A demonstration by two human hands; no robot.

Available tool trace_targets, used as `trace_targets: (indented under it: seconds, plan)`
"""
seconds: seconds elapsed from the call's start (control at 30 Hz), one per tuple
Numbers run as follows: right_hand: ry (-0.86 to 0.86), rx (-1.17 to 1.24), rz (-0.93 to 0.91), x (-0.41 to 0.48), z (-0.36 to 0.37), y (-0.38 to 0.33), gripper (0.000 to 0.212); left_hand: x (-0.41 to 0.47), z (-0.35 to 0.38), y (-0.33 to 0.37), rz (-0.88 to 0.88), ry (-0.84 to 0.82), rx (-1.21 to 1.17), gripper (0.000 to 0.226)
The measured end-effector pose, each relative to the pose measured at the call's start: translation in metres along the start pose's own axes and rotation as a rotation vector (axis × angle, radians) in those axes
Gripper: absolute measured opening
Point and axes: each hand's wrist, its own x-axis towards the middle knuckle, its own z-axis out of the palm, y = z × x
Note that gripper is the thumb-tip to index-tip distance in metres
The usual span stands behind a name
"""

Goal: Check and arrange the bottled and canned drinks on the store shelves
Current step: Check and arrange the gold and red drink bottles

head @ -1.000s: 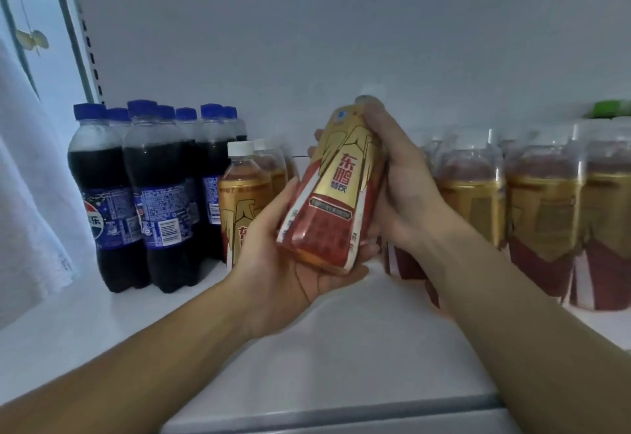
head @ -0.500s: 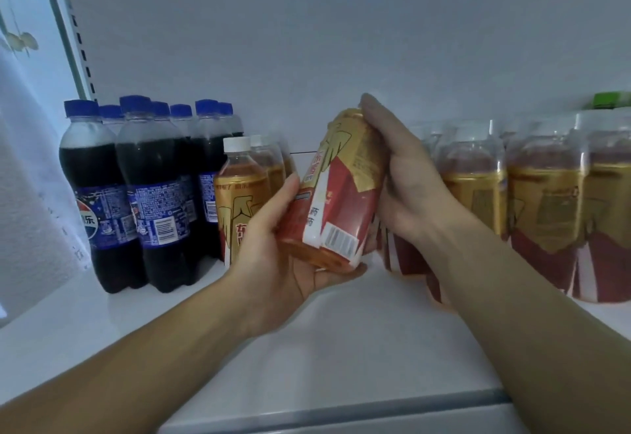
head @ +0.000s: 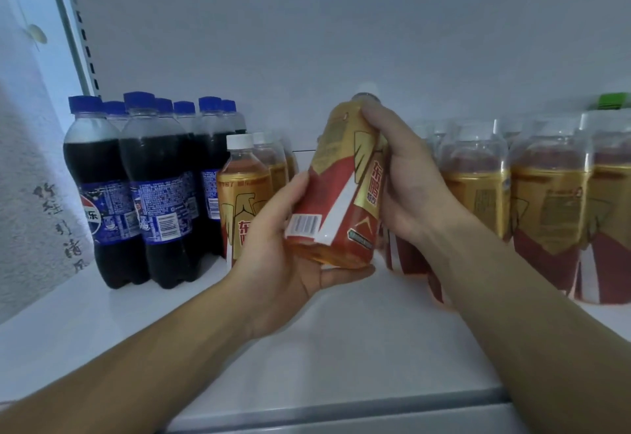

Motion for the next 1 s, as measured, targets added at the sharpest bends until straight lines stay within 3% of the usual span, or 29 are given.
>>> trace_targets:
  seconds: [0.07,0.17,0.37,0.47,0.6,0.73,0.8,1.0]
  plan:
    - [0.031,-0.05,-0.103,0.001,0.001,0.0,0.05,0.0,0.002,-0.002,0.079,0.024,0.13,0.055]
    - [0.059,-0.118,-0.127,0.002,0.002,0.003,0.055,0.0,0.003,-0.002,0.121,0.055,0.233,0.047]
    - [0.039,-0.037,-0.027,0.002,-0.003,0.0,0.048,-0.001,0.0,-0.001,-0.046,0.032,0.026,0.067]
    - [0.062,-0.056,-0.108,0.004,-0.003,0.001,0.05,0.001,0.002,-0.003,0.038,0.058,0.139,0.057]
    - [0.109,-0.188,-0.175,0.005,-0.001,0.004,0.069,0.001,0.002,-0.005,0.088,0.108,0.251,0.04]
    - [0.046,-0.17,-0.084,0.007,0.001,0.005,0.077,0.0,0.0,0.0,-0.062,0.042,-0.026,0.064]
    - [0.049,-0.151,-0.063,0.008,0.0,0.006,0.078,0.0,-0.001,-0.002,-0.088,-0.005,-0.028,0.073]
    - [0.118,-0.237,-0.183,0.005,-0.001,0.01,0.076,0.001,0.001,-0.002,0.12,0.113,0.246,0.052]
